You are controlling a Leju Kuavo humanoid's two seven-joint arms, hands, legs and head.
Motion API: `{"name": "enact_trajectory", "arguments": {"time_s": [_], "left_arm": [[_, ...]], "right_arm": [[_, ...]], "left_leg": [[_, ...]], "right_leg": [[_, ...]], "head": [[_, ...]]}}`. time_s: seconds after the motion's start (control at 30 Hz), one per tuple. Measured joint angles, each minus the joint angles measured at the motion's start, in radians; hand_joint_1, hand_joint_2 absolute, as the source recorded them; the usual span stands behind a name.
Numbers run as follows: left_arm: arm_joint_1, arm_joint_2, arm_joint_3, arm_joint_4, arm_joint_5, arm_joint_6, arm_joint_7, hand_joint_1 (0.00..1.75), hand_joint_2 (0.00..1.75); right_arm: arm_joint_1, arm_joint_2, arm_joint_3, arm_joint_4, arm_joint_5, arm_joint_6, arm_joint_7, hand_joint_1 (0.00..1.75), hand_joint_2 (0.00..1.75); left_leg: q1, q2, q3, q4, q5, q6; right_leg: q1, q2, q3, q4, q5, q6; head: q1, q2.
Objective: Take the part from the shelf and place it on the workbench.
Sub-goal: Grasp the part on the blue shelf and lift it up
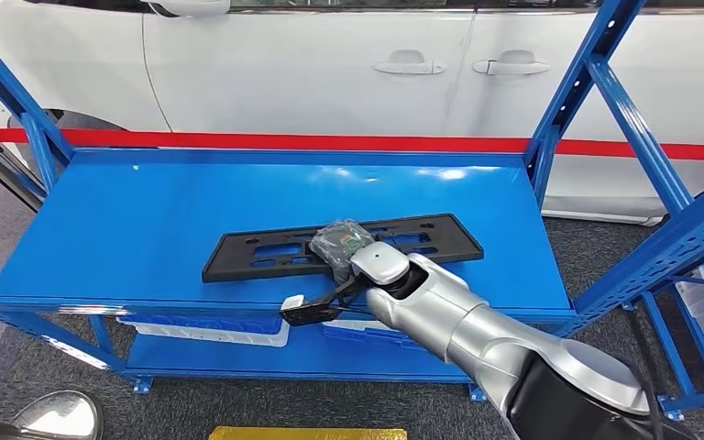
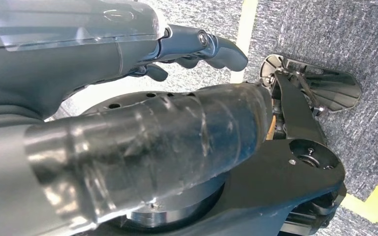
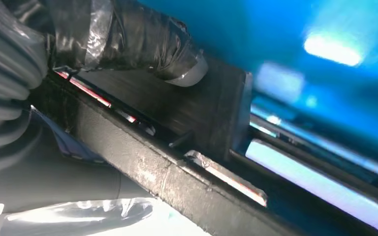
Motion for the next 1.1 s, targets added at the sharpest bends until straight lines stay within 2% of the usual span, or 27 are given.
{"name": "enact_trajectory", "arguments": {"time_s": [0.2,0.47,0.57,0.7,1.1], "left_arm": [[0.003,0.000,0.000,0.000,0.012,0.005,-0.003,0.00,0.00],[0.002,0.000,0.000,0.000,0.016,0.005,-0.006,0.00,0.00],[0.003,0.000,0.000,0.000,0.027,0.006,-0.018,0.00,0.00],[0.005,0.000,0.000,0.000,0.040,0.004,-0.031,0.00,1.75],[0.006,0.000,-0.001,0.000,0.044,-0.025,-0.074,0.00,1.75]], "right_arm": [[-0.076,-0.049,-0.032,-0.141,-0.029,0.075,0.058,1.75,1.75],[-0.090,-0.072,-0.038,-0.212,-0.027,0.070,0.068,1.75,1.75],[-0.123,-0.085,-0.050,-0.255,-0.028,0.067,0.099,1.75,1.75],[-0.224,-0.119,-0.078,-0.350,-0.037,0.122,0.140,1.75,1.75],[-0.404,-0.190,-0.088,-0.547,-0.054,0.223,0.201,1.75,1.75]], "left_leg": [[0.000,0.000,-0.002,0.000,0.001,-0.001],[0.000,0.000,-0.002,0.000,0.001,-0.001],[0.000,0.000,-0.005,0.000,0.001,-0.001],[0.000,0.000,-0.006,0.000,0.002,-0.001],[0.000,0.000,-0.008,0.000,0.001,-0.001]], "right_leg": [[0.000,0.000,-0.002,0.001,0.000,0.000],[0.000,0.000,-0.004,0.001,0.000,0.000],[0.000,0.000,-0.007,0.002,0.000,0.000],[0.000,0.000,-0.008,0.002,0.000,-0.001],[0.000,0.000,-0.010,0.002,0.000,-0.001]], "head": [[0.000,0.000],[0.000,0.000],[0.000,0.000],[0.000,0.000],[0.000,0.000]]}}
